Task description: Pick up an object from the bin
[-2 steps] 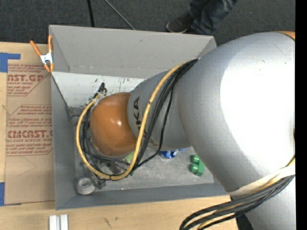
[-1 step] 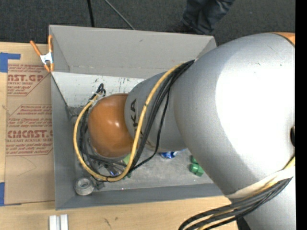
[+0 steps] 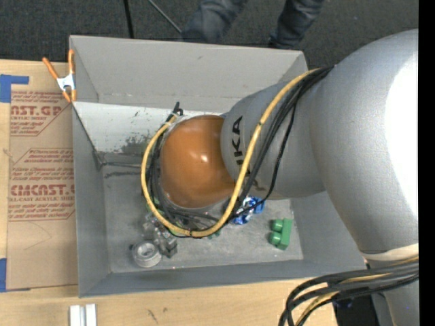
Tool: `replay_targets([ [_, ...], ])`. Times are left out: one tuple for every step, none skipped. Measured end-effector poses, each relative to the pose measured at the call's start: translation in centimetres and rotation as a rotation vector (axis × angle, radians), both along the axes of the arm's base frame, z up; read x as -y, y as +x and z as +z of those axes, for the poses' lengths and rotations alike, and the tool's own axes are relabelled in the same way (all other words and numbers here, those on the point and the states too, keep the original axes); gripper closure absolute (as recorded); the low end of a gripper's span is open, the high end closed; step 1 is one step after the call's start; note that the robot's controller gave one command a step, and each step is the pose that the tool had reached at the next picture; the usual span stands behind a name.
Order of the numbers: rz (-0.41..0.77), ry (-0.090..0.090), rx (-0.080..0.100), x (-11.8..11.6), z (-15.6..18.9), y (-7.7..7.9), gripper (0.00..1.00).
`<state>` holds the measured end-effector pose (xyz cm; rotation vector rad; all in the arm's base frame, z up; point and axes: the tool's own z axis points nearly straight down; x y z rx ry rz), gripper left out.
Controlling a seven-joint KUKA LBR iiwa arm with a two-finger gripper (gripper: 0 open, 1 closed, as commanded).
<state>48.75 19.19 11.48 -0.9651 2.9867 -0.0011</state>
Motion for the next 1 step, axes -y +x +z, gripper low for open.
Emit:
replay_targets([
  [0.001,0.004,0.007,0.54,12.64,0.88,1.0],
])
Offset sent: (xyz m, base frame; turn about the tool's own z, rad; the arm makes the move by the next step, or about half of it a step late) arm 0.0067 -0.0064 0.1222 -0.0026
